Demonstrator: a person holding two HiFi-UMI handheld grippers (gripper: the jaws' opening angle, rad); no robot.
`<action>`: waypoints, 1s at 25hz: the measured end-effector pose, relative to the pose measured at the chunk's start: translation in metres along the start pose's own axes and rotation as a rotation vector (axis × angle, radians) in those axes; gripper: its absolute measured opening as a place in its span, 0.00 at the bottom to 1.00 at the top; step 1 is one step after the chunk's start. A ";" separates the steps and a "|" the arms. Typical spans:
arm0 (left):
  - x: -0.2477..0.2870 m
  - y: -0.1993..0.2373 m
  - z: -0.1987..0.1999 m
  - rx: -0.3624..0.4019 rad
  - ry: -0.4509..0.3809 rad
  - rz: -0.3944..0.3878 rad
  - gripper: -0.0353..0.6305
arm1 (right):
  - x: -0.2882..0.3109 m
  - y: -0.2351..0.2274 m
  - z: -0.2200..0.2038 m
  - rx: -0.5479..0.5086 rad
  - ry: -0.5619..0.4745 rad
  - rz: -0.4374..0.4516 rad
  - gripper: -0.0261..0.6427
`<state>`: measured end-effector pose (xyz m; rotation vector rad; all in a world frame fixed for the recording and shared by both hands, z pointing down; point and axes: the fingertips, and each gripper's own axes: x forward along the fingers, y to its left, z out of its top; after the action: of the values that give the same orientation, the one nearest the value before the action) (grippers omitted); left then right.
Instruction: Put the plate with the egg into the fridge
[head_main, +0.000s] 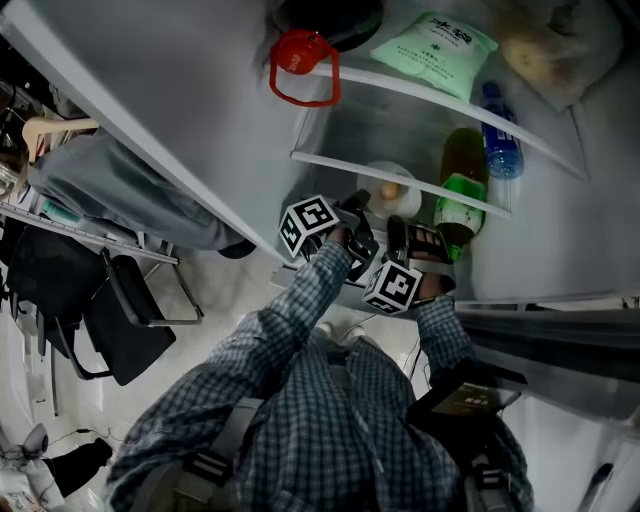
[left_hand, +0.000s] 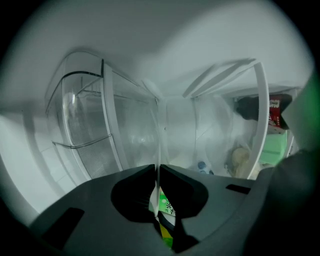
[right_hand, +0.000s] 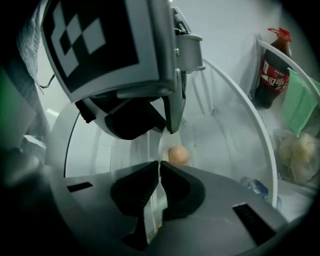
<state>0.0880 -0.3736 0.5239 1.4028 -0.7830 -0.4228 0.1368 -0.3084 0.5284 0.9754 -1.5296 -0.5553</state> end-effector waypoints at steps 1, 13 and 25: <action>0.000 -0.001 0.000 0.002 0.004 -0.004 0.09 | 0.001 0.000 -0.001 0.006 0.005 0.001 0.07; -0.006 -0.006 -0.028 0.089 0.150 -0.026 0.09 | 0.014 -0.010 -0.007 0.022 0.023 0.024 0.07; -0.029 -0.006 -0.035 0.074 0.129 -0.020 0.09 | 0.022 -0.002 -0.007 0.063 -0.002 0.101 0.08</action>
<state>0.0935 -0.3292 0.5122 1.4924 -0.6859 -0.3177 0.1452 -0.3263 0.5402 0.9399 -1.5962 -0.4391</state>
